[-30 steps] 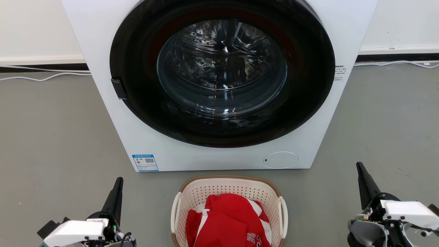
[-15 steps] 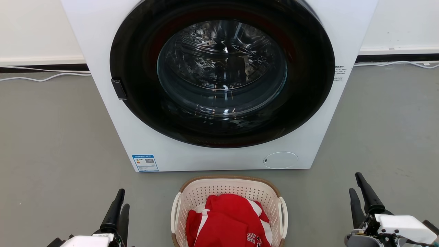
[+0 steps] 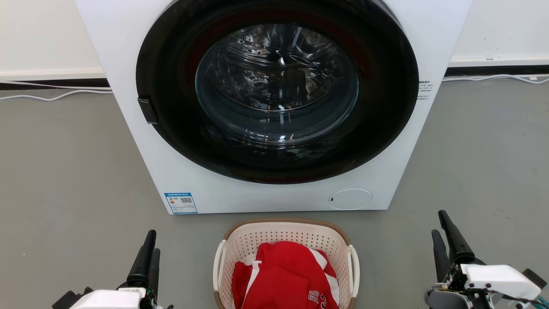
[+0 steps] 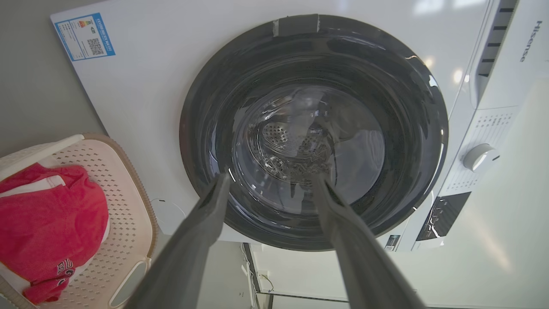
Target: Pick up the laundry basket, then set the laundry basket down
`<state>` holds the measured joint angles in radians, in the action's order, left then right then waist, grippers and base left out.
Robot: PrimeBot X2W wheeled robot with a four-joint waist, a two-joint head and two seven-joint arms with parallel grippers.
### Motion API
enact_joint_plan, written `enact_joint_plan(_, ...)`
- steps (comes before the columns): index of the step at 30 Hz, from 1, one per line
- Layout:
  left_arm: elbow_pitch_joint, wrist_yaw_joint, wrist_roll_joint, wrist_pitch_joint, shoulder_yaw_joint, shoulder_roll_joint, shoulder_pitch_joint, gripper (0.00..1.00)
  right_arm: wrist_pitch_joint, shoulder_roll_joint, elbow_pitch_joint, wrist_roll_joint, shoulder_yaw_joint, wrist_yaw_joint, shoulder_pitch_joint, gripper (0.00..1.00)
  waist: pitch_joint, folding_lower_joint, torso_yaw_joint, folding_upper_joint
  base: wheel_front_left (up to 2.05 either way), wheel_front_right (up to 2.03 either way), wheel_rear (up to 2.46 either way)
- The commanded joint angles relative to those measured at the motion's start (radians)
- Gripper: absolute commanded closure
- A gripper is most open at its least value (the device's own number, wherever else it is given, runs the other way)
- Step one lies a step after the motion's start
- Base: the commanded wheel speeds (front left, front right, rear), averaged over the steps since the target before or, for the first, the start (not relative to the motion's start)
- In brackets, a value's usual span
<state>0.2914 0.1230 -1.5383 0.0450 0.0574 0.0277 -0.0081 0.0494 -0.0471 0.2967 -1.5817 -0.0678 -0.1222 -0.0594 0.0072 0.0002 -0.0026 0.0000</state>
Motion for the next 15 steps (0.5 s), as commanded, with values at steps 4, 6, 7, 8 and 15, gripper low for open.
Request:
enact_joint_plan(4,-0.047,0.002,0.054,-0.018,-0.006,0.006,-0.051,0.0,-0.022,-0.02,-0.043,0.031,0.026,-0.002,-0.045,0.0,0.002,-0.0002,-0.003,0.0,0.0,0.0,0.0)
enact_joint_plan(6,-0.056,0.002,0.073,-0.024,-0.008,0.007,-0.053,0.0,-0.028,-0.024,-0.047,0.046,0.036,-0.003,-0.049,0.0,0.002,-0.0002,-0.004,0.0,0.0,0.0,0.0)
enact_joint_plan(7,-0.061,0.002,0.084,-0.027,-0.009,0.007,-0.054,0.0,-0.031,-0.026,-0.05,0.056,0.04,-0.003,-0.051,0.0,0.003,-0.0002,-0.005,0.0,0.0,0.0,0.0)
enact_joint_plan(8,-0.065,0.002,0.097,-0.03,-0.01,0.007,-0.055,0.0,-0.034,-0.029,-0.053,0.068,0.044,-0.003,-0.053,0.0,0.003,-0.0002,-0.005,0.0,0.0,0.0,0.0)
enact_joint_plan(15,-0.088,0.002,0.178,-0.048,-0.021,0.008,-0.06,0.0,-0.052,-0.034,-0.079,0.143,0.064,-0.003,-0.058,0.0,0.005,-0.0002,-0.009,0.0,0.0,0.0,0.0)
